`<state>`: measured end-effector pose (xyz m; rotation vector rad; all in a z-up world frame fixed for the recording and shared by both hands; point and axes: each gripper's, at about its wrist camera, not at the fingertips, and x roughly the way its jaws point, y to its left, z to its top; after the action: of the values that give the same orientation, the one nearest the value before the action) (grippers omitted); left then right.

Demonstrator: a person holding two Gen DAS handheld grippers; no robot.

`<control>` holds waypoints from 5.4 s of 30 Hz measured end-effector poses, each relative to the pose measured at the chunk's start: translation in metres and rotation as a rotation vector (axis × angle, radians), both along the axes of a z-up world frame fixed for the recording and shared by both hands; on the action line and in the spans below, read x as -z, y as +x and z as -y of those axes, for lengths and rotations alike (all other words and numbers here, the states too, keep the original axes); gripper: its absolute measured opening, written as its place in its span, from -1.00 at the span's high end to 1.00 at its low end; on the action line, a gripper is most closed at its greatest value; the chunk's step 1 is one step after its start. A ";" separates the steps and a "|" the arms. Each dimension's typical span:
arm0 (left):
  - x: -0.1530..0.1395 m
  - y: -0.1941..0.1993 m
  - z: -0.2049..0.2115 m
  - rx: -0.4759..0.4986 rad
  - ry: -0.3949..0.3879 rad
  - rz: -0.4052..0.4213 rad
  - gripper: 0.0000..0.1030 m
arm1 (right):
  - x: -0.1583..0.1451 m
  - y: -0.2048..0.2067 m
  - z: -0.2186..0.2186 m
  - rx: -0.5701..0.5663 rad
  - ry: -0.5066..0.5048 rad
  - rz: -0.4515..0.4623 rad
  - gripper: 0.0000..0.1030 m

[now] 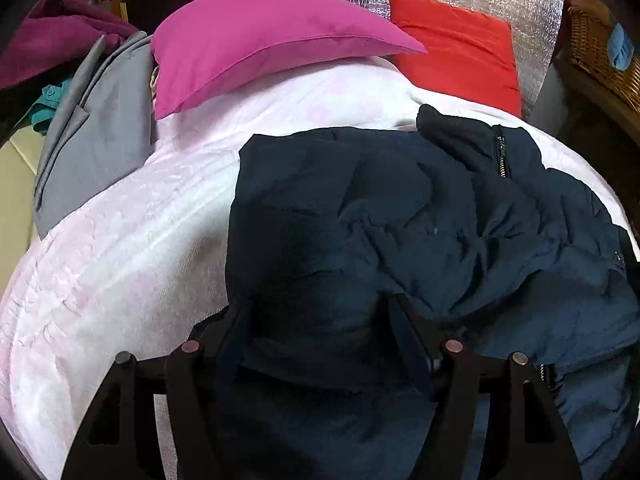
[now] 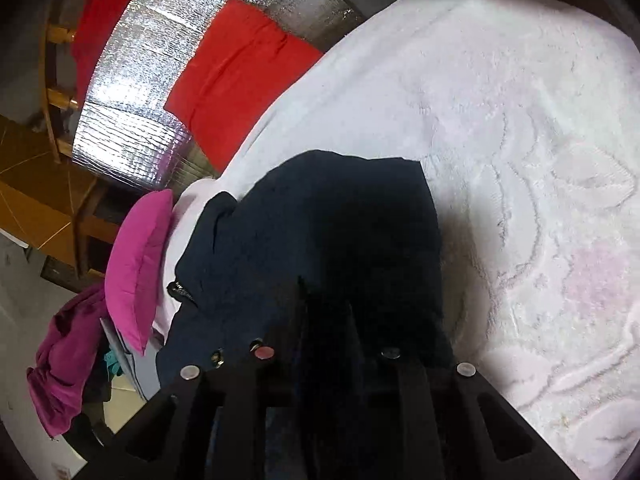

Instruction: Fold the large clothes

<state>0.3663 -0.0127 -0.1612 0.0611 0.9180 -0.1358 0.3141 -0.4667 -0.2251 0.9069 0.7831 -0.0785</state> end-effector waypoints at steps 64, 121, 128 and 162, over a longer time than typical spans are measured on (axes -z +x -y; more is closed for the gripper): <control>0.001 0.015 -0.031 -0.048 -0.107 -0.115 -0.52 | -0.001 -0.008 -0.060 -0.106 -0.218 -0.086 0.74; -0.013 0.015 -0.040 -0.112 -0.008 -0.024 -0.52 | -0.011 -0.005 -0.095 -0.301 -0.230 -0.062 0.30; -0.006 0.016 -0.042 -0.102 -0.030 -0.085 -0.52 | -0.014 -0.006 -0.094 -0.309 -0.205 -0.075 0.40; -0.005 -0.184 -0.133 -0.118 -0.060 -0.139 -0.52 | 0.010 -0.185 -0.071 -0.198 -0.078 -0.088 -0.17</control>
<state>0.1820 0.1200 -0.1564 -0.0584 1.0531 -0.0580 0.1294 -0.3960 -0.2355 0.7523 0.9419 0.0245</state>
